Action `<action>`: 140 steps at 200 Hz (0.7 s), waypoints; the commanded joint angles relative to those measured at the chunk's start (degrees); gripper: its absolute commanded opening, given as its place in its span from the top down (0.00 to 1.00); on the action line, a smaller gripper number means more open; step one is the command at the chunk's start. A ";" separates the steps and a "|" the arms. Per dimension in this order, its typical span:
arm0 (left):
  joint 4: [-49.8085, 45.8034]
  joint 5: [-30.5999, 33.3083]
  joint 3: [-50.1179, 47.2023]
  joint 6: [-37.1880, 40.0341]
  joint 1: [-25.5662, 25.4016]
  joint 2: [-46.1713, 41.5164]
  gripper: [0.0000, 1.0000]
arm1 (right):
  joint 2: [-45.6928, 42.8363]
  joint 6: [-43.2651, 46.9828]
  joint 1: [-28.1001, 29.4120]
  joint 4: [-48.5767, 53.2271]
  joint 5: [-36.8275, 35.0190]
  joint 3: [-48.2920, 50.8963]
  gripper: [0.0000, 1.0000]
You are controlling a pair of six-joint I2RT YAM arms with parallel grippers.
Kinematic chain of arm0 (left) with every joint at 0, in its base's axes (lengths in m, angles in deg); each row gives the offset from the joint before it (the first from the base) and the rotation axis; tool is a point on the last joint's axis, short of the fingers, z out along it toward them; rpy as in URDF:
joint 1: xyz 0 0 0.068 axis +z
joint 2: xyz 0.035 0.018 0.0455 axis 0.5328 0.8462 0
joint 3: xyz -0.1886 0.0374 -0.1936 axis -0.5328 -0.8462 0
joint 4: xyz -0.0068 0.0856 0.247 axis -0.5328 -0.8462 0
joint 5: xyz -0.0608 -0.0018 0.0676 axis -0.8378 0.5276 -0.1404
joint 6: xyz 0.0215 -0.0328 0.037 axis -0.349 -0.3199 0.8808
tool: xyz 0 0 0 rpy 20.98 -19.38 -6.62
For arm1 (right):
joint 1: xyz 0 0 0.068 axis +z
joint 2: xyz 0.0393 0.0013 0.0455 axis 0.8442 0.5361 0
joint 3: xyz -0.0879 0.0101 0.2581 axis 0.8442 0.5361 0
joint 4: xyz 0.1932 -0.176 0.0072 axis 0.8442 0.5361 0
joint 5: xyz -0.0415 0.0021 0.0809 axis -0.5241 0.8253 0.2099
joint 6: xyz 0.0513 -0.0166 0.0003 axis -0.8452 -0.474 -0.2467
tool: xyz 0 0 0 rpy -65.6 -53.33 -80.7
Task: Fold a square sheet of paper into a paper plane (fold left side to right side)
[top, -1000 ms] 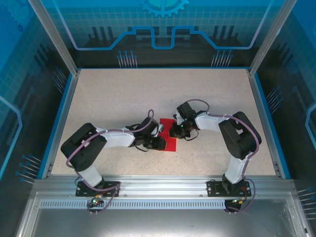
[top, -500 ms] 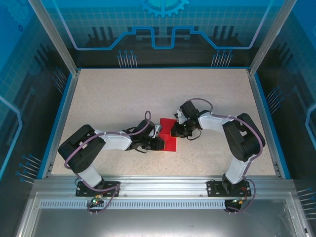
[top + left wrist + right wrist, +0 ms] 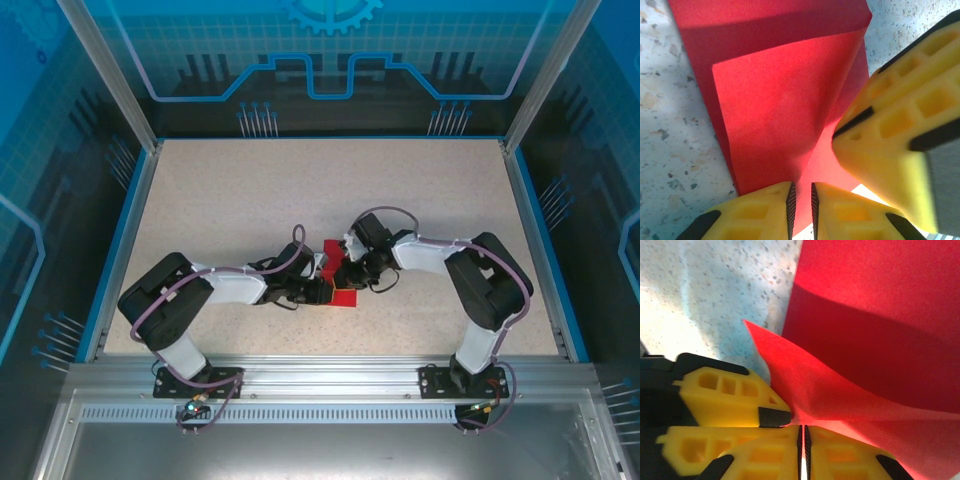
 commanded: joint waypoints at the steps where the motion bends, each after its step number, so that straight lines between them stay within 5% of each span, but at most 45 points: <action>1: -8.14 1.48 -2.33 -0.23 0.03 0.74 0.78 | 2.19 0.73 1.27 1.51 1.05 -2.17 0.87; 140: -8.56 1.73 -2.25 -0.01 0.06 0.90 0.79 | 4.47 0.24 0.48 5.74 -3.61 -5.96 0.87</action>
